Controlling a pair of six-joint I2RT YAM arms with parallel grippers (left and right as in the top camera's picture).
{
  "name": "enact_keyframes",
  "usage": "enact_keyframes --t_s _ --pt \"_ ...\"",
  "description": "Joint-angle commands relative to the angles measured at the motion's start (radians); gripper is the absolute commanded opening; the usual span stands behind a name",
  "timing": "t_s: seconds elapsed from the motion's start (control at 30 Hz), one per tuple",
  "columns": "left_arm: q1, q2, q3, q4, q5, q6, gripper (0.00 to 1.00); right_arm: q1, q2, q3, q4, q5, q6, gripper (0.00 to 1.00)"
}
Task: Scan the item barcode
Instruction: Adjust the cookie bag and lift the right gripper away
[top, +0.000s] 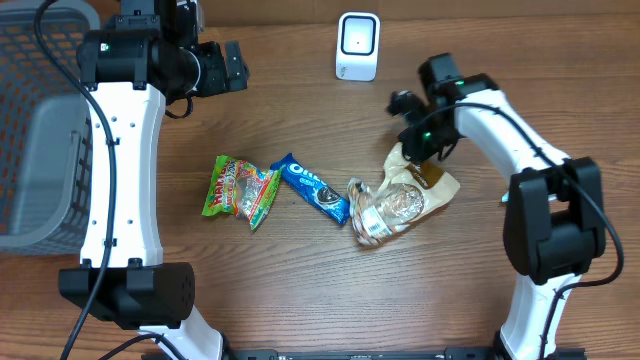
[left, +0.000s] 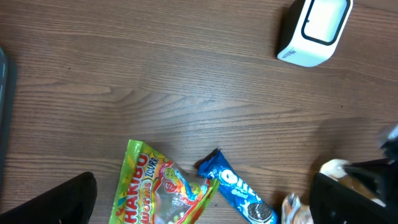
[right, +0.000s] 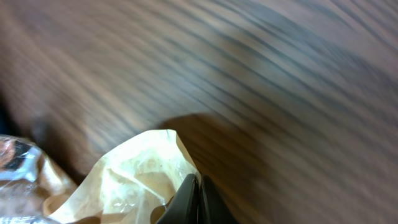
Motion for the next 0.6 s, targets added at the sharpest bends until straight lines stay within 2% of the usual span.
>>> enact_keyframes --t_s 0.0,0.1,0.17,0.2,0.33,0.47,0.57 --pt "-0.007 0.004 0.009 -0.001 -0.007 -0.003 1.00 -0.063 -0.003 0.019 -0.035 0.000 0.325 0.04" --pt "-0.008 0.004 0.009 0.000 -0.007 -0.003 1.00 -0.109 -0.003 0.019 -0.102 -0.024 0.478 0.04" --pt "-0.008 0.004 0.009 0.000 -0.007 -0.003 1.00 -0.134 -0.003 0.019 -0.142 -0.080 0.503 0.04" --pt "-0.008 0.004 0.009 -0.001 -0.007 -0.003 1.00 -0.142 -0.003 0.019 -0.158 -0.112 0.502 0.08" --pt "-0.008 0.004 0.009 0.000 -0.007 -0.003 1.00 -0.149 -0.003 0.019 -0.192 -0.139 0.474 0.52" --pt "-0.008 0.004 0.009 -0.001 -0.007 -0.003 1.00 -0.135 -0.025 0.021 -0.202 -0.144 0.340 0.71" --pt "-0.008 0.004 0.009 -0.001 -0.007 -0.003 1.00 -0.105 -0.080 0.043 -0.195 -0.087 0.264 0.78"
